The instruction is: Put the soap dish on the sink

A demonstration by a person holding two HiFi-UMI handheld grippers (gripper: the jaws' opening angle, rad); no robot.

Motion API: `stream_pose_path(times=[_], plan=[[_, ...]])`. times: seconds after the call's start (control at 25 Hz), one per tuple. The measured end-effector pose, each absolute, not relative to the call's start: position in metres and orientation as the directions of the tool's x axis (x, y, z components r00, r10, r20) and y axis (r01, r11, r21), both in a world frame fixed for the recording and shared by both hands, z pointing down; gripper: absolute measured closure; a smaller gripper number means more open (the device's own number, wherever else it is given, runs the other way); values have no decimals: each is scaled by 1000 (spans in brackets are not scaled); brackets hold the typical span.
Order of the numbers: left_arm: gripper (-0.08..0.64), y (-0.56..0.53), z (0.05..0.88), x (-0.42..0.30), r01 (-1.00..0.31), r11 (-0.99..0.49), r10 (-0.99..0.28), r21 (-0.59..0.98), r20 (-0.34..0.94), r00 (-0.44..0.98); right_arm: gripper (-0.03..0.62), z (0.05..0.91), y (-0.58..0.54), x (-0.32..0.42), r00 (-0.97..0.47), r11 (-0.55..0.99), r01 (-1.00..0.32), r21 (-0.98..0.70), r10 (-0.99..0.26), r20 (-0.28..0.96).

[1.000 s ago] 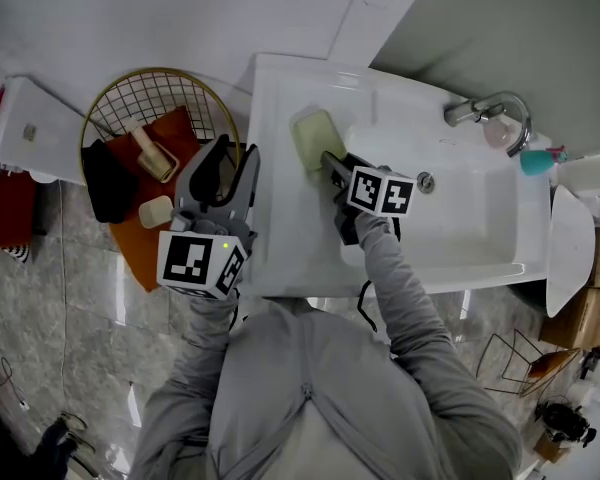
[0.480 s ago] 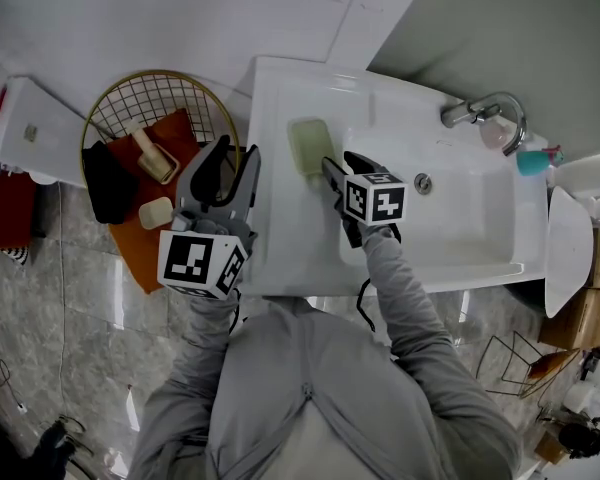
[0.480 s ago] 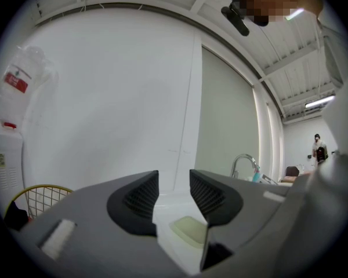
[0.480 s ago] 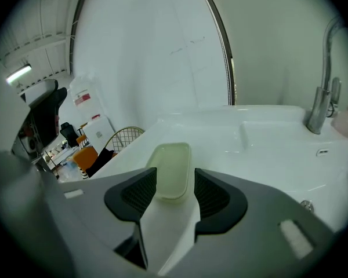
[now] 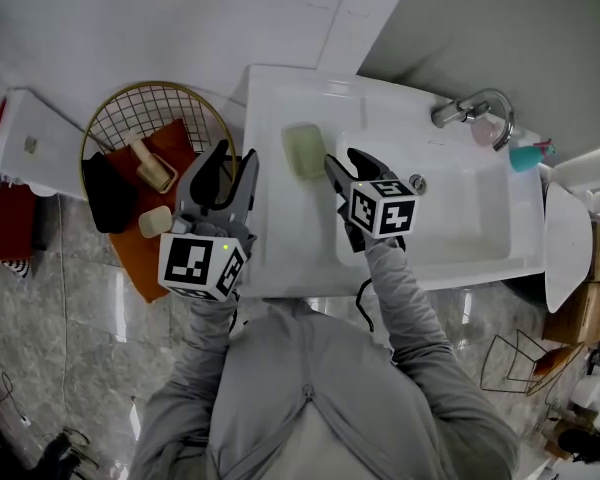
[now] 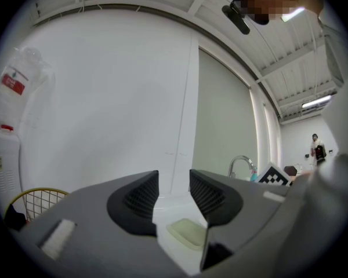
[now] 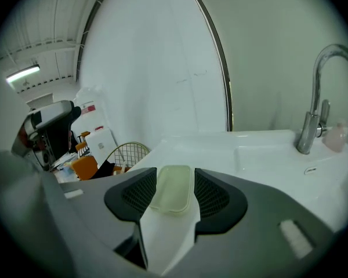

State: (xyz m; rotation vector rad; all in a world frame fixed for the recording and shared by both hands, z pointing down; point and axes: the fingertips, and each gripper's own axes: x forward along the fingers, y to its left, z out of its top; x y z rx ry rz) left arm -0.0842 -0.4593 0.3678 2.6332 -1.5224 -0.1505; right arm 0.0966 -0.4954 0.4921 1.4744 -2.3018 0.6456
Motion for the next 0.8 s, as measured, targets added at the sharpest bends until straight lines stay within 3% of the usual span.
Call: stream_pose_path(times=[0.4,0.8], plan=[[383,-450,361,-80,-853,-509,-861,115,-41,508,408,418,-479,109,-382,364,-924,-118,-866,323],[383,-433,348,-73,-854,-513,-859,87,-57,509,408,350,-447,123,-392,370,-914,-165,-910,133]])
